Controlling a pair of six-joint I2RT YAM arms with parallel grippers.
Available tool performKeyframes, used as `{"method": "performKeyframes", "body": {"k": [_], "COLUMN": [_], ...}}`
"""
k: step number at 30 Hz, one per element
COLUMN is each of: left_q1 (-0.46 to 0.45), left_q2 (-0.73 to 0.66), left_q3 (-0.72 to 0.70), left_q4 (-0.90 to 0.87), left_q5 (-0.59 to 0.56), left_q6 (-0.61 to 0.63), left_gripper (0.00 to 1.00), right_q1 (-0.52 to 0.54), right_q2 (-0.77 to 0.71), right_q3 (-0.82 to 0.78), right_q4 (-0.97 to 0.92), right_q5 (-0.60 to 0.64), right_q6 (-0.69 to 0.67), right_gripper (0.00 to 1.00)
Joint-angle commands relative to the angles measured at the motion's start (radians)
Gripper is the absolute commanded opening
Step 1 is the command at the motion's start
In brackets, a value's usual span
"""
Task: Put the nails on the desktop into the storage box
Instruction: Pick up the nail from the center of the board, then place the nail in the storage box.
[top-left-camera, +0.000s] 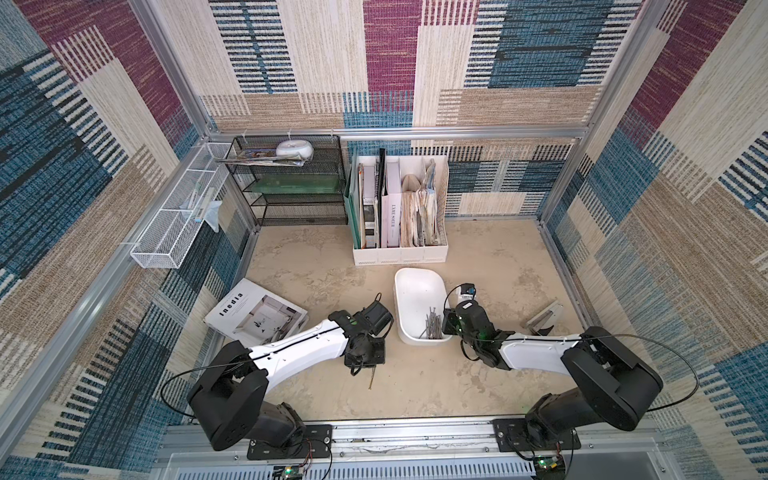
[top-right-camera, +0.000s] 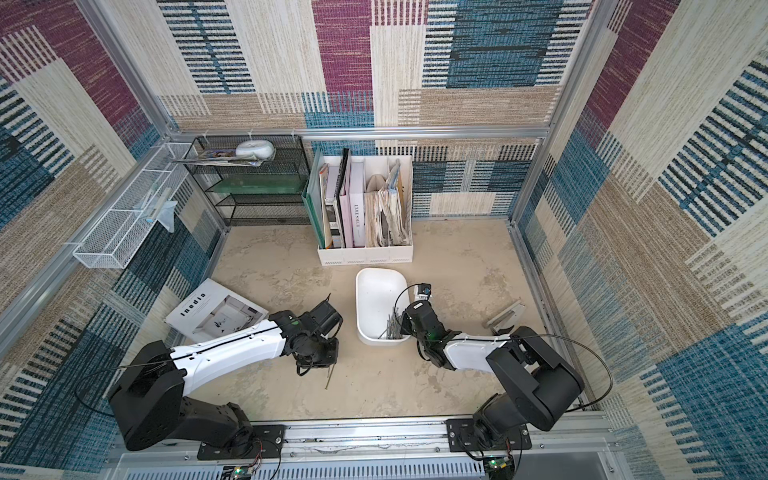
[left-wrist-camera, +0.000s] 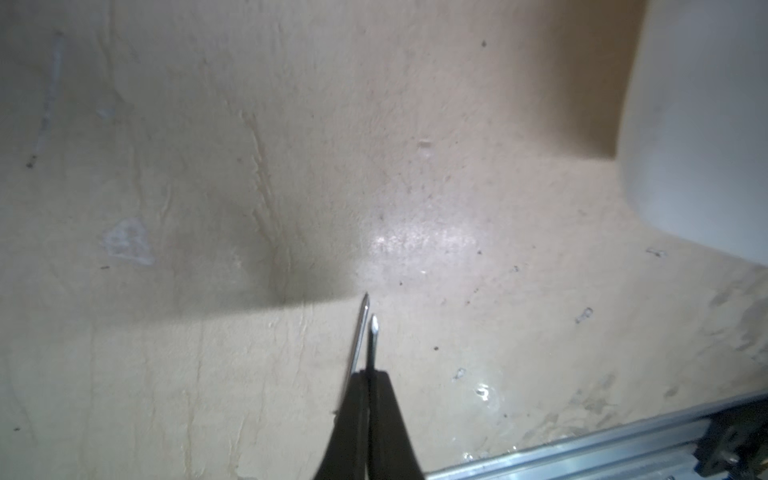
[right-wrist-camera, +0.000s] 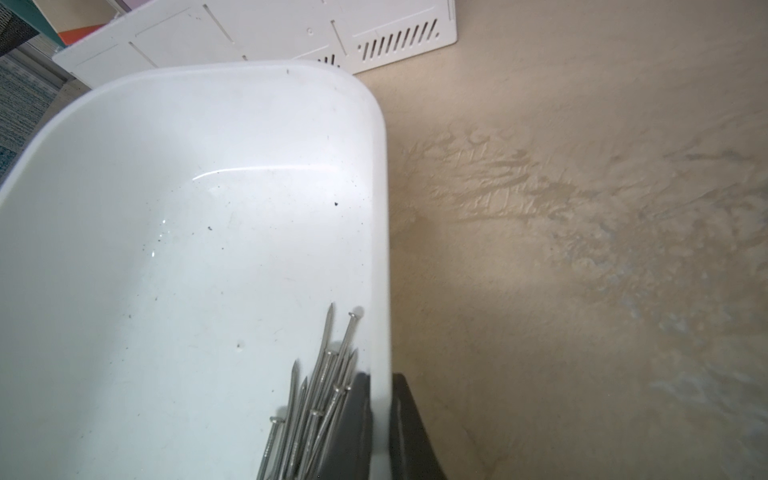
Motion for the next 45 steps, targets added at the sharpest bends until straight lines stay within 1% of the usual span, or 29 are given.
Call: {"method": "performKeyframes", "body": {"k": [1, 5, 8, 13, 15, 21, 26, 29, 31, 32, 34, 35, 36, 41, 43, 45], "left_q1": [-0.001, -0.009, -0.021, -0.025, -0.019, -0.005, 0.000, -0.002, -0.001, 0.000, -0.002, -0.004, -0.003, -0.002, 0.001, 0.001], "left_q2": [-0.052, -0.107, -0.049, 0.155, 0.235, 0.455, 0.564, 0.580, 0.580, 0.580, 0.575, 0.558, 0.534, 0.380, 0.294, 0.176], "left_q3": [0.077, 0.226, 0.367, 0.593, 0.656, 0.821, 0.825, 0.771, 0.742, 0.735, 0.737, 0.732, 0.726, 0.697, 0.637, 0.505], "left_q4": [-0.106, -0.192, -0.218, -0.218, -0.217, -0.205, -0.159, -0.114, -0.090, -0.078, -0.076, -0.078, -0.081, -0.146, -0.174, -0.170], "left_q5": [0.014, 0.050, 0.087, 0.102, 0.080, 0.062, 0.079, 0.086, 0.066, 0.078, 0.089, 0.085, 0.075, 0.029, 0.014, 0.004], "left_q6": [0.023, 0.035, 0.046, 0.089, 0.104, 0.138, 0.128, 0.106, 0.095, 0.094, 0.085, 0.078, 0.071, 0.083, 0.104, 0.112], "left_gripper": [0.00, 0.00, 0.00, 0.00, 0.00, 0.00, 0.00, 0.00, 0.00, 0.03, 0.20, 0.25, 0.28, 0.34, 0.34, 0.34], "right_q1": [0.001, 0.001, 0.001, 0.001, 0.001, 0.004, 0.003, 0.002, 0.003, 0.003, 0.002, 0.002, 0.004, 0.003, 0.001, 0.002], "right_q2": [0.002, -0.001, 0.003, 0.005, 0.001, -0.020, -0.020, -0.018, -0.019, -0.017, -0.014, -0.011, -0.011, -0.007, -0.007, -0.010], "right_q3": [0.006, 0.007, 0.008, 0.015, 0.013, -0.002, -0.011, -0.013, -0.016, -0.016, -0.014, -0.013, -0.014, -0.013, -0.012, -0.013], "right_q4": [-0.056, -0.056, -0.053, -0.052, -0.054, -0.056, -0.048, -0.043, -0.039, -0.037, -0.036, -0.039, -0.040, -0.037, -0.039, -0.038], "right_q5": [-0.013, -0.013, -0.015, -0.020, -0.018, -0.009, -0.009, -0.008, -0.009, -0.009, -0.013, -0.014, -0.011, -0.015, -0.014, -0.012], "right_q6": [-0.005, -0.006, -0.001, 0.002, 0.002, 0.006, 0.014, 0.014, 0.016, 0.016, 0.015, 0.014, 0.015, 0.015, 0.014, 0.015], "right_gripper": [0.00, 0.00, 0.00, 0.00, 0.00, 0.00, 0.00, 0.00, 0.00, 0.00, 0.00, 0.00, 0.00, 0.00, 0.00, 0.00]}}
